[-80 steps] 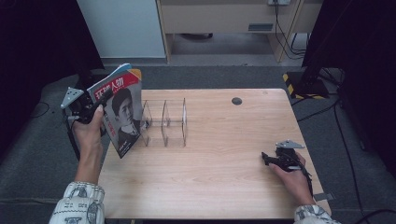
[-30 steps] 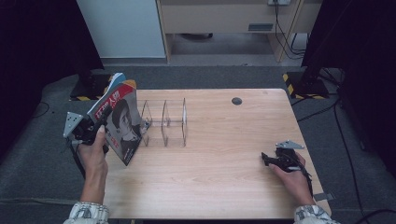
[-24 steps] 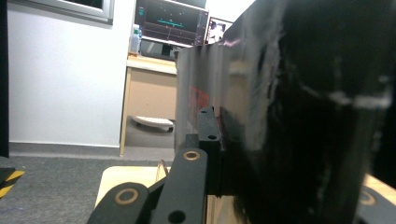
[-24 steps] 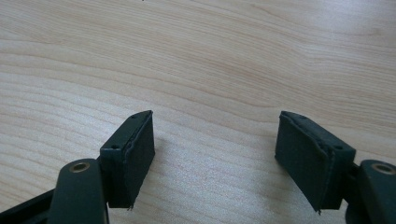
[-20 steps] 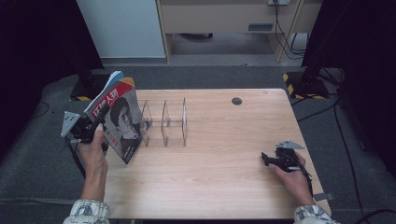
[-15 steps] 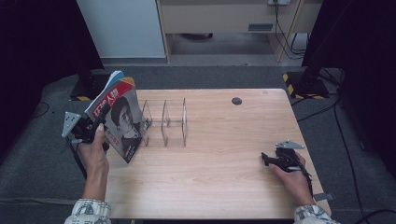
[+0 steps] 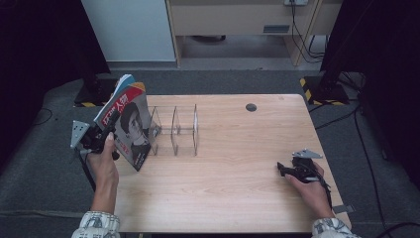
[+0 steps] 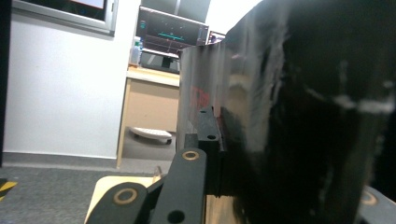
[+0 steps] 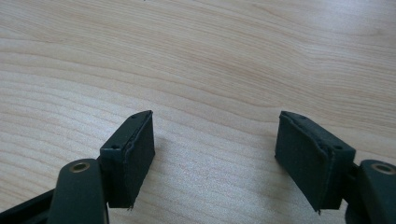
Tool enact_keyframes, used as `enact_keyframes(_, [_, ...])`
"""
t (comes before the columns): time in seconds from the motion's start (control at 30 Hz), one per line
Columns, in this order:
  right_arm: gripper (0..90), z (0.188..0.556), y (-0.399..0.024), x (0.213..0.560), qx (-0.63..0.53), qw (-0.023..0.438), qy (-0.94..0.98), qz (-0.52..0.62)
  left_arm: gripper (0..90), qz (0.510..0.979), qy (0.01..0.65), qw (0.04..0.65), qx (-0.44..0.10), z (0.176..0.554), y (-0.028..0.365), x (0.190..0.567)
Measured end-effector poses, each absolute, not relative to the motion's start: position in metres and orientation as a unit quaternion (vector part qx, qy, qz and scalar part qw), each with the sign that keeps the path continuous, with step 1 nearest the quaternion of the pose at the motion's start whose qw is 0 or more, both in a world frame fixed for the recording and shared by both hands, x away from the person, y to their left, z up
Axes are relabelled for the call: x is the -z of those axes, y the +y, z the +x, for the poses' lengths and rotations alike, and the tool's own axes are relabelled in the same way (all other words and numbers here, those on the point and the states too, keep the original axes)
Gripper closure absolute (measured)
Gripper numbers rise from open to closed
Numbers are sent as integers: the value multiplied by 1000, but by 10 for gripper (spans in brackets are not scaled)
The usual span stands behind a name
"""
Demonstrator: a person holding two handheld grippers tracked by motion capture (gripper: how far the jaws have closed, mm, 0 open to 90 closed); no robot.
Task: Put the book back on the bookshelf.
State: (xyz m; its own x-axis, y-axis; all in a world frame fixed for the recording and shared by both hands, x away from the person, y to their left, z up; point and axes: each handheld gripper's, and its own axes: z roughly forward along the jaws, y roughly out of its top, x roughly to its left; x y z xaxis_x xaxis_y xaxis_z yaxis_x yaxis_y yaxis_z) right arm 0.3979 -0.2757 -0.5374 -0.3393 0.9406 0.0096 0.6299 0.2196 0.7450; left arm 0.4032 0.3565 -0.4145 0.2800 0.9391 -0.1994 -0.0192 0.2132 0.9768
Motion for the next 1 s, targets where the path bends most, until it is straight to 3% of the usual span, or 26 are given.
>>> enact_keyframes(0.43, [284,397,-275,537,-336,231,746,527,826,510,477,600,-390,400,359,409])
enact_keyframes(1.0, [283,397,-276,537,-336,231,746,526,641,545,487,568,-380,398,351,408])
